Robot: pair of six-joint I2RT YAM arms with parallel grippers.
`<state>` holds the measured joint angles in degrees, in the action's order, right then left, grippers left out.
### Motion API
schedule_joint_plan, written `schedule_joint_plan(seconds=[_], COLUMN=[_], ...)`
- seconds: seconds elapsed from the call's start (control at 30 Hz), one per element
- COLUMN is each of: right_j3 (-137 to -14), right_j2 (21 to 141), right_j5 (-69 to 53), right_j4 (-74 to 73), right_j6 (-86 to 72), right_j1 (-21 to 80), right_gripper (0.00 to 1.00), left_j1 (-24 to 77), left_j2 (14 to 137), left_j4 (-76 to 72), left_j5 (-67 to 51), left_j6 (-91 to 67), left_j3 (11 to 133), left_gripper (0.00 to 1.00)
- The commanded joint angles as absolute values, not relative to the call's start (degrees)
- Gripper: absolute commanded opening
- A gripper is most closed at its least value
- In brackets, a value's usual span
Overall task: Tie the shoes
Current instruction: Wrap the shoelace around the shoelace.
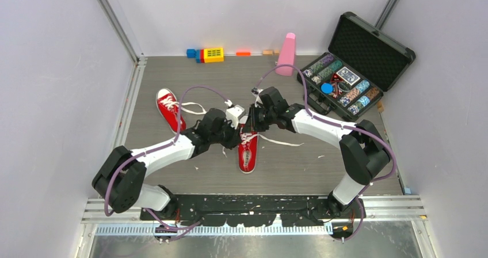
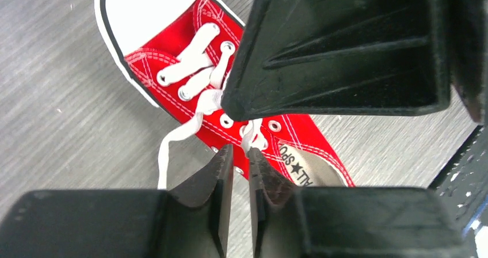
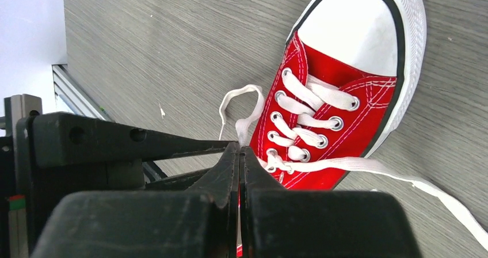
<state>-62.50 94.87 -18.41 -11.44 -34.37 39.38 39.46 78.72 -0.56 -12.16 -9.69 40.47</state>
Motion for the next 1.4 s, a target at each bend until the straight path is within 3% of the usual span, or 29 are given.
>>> schedule_joint_plan(seconds=[0.0, 0.1, 0.13, 0.17, 0.4, 0.83, 1.27, 1.37], right_j3=[-65.72, -66.27, -66.49, -66.67, -67.42, -67.40, -67.51, -67.50], right_j2=[92.72, 92.87, 93.10, 93.22, 93.16, 93.56, 93.25, 93.17], right_j5=[-18.67, -19.12, -19.54, -19.99, -20.83, -23.60, -23.20, -22.97], right_j4=[-11.46, -11.92, -12.05, -12.20, -13.38, -14.55, -14.42, -14.40], right_j6=[-33.80, -33.59, -33.51, -33.41, -32.54, -30.90, -30.98, -30.94], right_j1=[39.73, 39.73, 39.73, 39.73, 39.72, 39.70, 39.73, 39.73], right_gripper=[0.00, 0.00, 0.00, 0.00, 0.00, 0.00, 0.00, 0.00], left_j1=[39.21, 39.20, 39.20, 39.09, 35.16, 31.20, 31.20, 31.20], left_j2=[75.71, 72.25, 71.12, 70.15, 73.75, 85.03, 86.83, 85.65], left_j4=[2.21, 1.90, 1.16, 0.42, -1.03, -9.24, -9.94, -10.49], left_j5=[-10.36, -8.64, -7.86, -7.37, -17.62, -34.49, -37.99, -37.53], left_j6=[-9.47, -8.60, -8.27, -7.83, -3.42, 4.44, 1.99, 0.64], left_j3=[41.80, 40.19, 39.09, 38.35, 41.44, 46.35, 46.55, 45.43], left_gripper=[0.29, 0.60, 0.76, 0.83, 0.93, 0.91, 0.51, 0.47])
